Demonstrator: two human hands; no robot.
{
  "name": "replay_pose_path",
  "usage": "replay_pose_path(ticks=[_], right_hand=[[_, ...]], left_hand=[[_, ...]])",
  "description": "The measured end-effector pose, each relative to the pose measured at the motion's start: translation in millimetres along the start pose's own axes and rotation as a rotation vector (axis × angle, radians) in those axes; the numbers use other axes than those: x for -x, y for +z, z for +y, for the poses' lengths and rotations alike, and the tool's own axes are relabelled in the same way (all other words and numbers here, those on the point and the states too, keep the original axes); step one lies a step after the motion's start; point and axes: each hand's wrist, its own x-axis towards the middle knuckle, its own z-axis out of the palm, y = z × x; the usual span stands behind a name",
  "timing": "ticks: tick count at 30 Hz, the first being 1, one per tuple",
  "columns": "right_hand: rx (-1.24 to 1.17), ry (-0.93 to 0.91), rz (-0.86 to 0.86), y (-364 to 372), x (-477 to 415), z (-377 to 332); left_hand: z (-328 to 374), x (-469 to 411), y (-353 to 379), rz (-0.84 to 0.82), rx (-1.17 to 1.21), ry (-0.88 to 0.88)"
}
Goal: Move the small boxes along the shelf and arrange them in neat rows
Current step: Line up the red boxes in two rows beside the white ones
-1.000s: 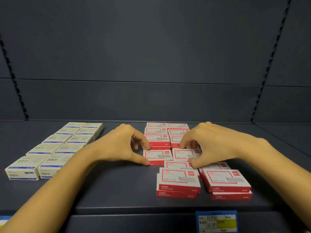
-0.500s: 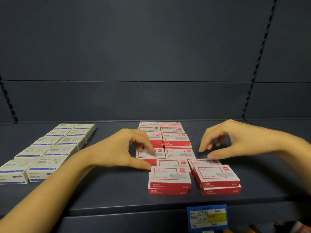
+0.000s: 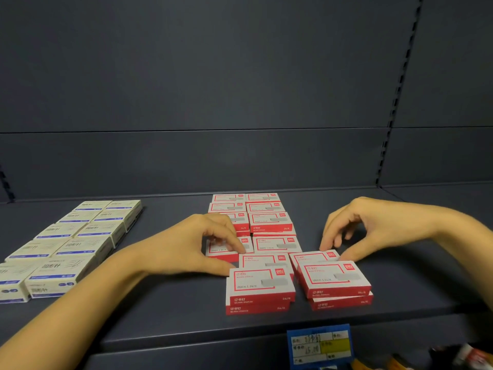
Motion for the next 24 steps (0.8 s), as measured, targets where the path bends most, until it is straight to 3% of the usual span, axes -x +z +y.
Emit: replay_pose_path(ticks=[12,24], right_hand=[[-0.014,-0.008,-0.021,-1.0,-0.1,4.8],[0.004,0.021,-0.081,-6.2,2.2,5.0]], left_hand=[[5.3,-3.8,5.0,-0.058,0.015,-0.003],[6.9,-5.3,6.5,-0.004,-0.019,-0.049]])
